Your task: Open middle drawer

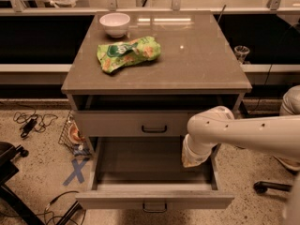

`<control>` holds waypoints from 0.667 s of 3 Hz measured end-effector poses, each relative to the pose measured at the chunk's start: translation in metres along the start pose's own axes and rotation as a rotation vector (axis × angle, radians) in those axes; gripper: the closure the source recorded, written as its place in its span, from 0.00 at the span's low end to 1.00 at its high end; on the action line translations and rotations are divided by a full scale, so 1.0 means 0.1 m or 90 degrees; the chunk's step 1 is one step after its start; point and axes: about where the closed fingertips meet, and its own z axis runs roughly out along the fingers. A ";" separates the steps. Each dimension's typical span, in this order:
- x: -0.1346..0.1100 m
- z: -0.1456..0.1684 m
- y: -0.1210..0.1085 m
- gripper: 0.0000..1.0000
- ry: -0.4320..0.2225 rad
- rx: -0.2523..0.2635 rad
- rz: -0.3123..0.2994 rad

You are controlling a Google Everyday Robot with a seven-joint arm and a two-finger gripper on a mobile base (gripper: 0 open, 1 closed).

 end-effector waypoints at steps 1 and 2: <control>0.00 0.35 -0.02 1.00 -0.014 -0.012 0.007; -0.02 0.84 0.02 1.00 -0.039 -0.041 0.006</control>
Offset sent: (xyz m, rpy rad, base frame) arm 0.0189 0.0198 -0.1143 0.0736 0.0882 0.0194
